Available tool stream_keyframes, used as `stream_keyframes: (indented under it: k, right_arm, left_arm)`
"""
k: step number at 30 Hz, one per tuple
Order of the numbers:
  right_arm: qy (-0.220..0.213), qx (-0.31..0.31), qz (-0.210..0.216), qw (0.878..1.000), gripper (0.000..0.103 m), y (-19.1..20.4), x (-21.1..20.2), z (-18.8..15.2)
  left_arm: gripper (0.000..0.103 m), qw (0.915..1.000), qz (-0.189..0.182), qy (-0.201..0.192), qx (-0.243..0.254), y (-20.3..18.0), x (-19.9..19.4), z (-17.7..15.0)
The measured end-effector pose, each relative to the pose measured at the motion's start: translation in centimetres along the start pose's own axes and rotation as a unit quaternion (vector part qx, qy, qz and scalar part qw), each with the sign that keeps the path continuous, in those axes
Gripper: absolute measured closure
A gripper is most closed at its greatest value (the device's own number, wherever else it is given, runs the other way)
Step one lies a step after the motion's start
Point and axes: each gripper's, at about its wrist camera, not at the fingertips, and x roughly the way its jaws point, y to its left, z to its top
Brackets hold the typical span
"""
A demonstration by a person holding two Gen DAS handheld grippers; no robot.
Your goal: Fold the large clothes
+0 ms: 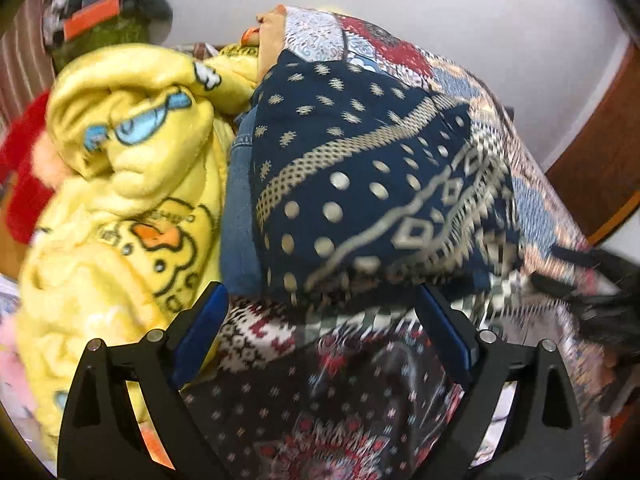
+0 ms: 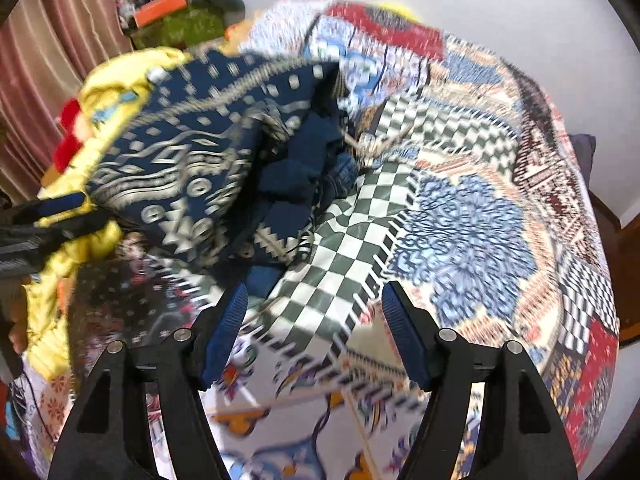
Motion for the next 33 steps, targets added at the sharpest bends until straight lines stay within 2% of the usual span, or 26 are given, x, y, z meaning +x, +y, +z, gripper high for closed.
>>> stream_keyframes:
  k: [3,6,10,15,20,25,29,33]
  right_arm:
    - [-0.044,0.017,0.019,0.999,0.037,0.1,-4.0,-0.3]
    - [-0.093,0.035,0.029,0.995,0.037,0.7,-8.0,-0.1]
    - [-0.173,0.038,0.041,0.983,0.037,1.9,-15.0,-0.4]
    - [-0.266,0.033,0.047,0.962,0.037,3.7,-22.6,-1.6]
    - [-0.349,0.014,0.038,0.936,0.037,6.2,-29.0,-4.4]
    - [-0.406,-0.003,0.018,0.914,0.037,9.0,-32.6,-8.0]
    - [-0.427,-0.003,0.007,0.904,0.037,10.5,-33.7,-9.9]
    - [-0.429,0.003,0.000,0.903,0.037,11.0,-33.7,-10.5]
  left_arm:
    - [0.009,0.9989,0.016,-0.033,0.029,-1.6,-3.4,-0.4]
    - [0.009,0.9962,0.014,-0.078,0.038,-2.6,-7.9,-0.3]
    - [0.009,0.9865,0.005,-0.157,0.045,-4.2,-15.7,0.1]
    - [0.009,0.9631,-0.012,-0.263,0.053,-6.8,-25.5,-0.8]
    - [0.009,0.9317,-0.013,-0.355,0.075,-9.6,-33.3,-4.0]
    - [0.009,0.9067,-0.006,-0.414,0.078,-11.5,-37.4,-8.3]
    - [0.009,0.8938,0.012,-0.441,0.081,-12.4,-38.8,-11.1]
    - [0.009,0.8917,0.014,-0.444,0.086,-13.0,-39.1,-12.8]
